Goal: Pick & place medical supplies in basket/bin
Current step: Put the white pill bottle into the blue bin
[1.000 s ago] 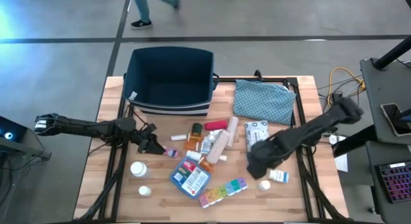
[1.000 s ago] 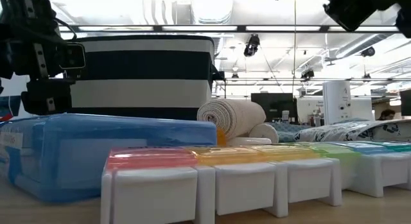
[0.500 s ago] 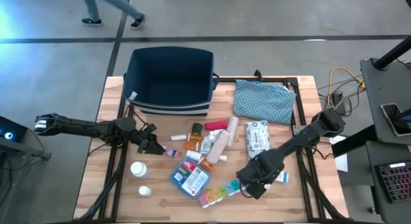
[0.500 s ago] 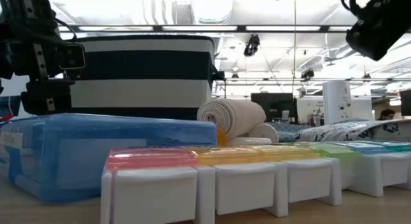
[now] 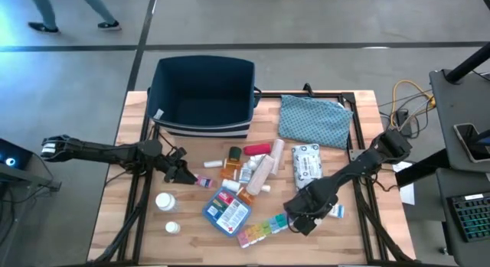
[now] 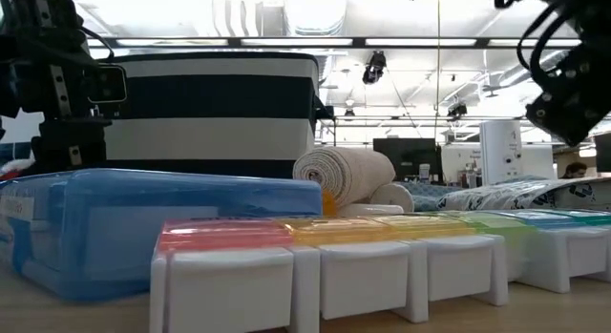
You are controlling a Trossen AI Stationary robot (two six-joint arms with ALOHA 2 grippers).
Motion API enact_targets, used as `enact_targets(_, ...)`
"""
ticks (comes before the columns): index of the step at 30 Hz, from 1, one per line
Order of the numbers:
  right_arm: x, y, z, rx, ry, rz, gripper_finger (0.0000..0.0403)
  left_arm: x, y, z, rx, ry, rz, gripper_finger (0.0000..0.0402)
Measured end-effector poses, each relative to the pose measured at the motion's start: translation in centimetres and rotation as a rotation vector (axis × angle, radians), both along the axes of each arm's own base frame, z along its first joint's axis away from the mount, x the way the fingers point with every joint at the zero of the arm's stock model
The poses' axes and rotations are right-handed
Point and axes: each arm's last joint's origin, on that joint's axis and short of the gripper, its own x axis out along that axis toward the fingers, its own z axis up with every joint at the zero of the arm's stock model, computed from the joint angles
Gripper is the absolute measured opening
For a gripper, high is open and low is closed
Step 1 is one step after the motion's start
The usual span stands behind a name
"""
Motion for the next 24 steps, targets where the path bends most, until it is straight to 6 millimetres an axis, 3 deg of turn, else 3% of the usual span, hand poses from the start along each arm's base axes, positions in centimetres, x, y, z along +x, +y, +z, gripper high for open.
enact_targets(8,-0.3,-0.7,-0.7,-0.005,0.01,0.017,0.024,0.0,0.0,-0.1,0.0,0.007,0.0,0.0228)
enact_targets(15,0.1,-1.0,-0.7,0.014,-0.025,0.04,0.0168,0.0,0.0,-0.1,0.0,0.008,0.0,0.0228)
enact_targets(18,0.2,-1.1,-0.5,0.017,-0.03,0.04,0.0161,0.0,0.0,-0.1,0.003,0.008,0.011,0.0228)
enact_targets(21,1.0,-0.9,0.3,0.03,-0.066,0.035,0.0161,0.0,0.1,-0.1,0.009,0.008,0.037,0.0228)
enact_targets(24,3.1,-1.1,3.1,0.01,-0.215,0.019,0.0161,0.0,0.1,-0.1,0.011,0.008,0.044,0.0228)
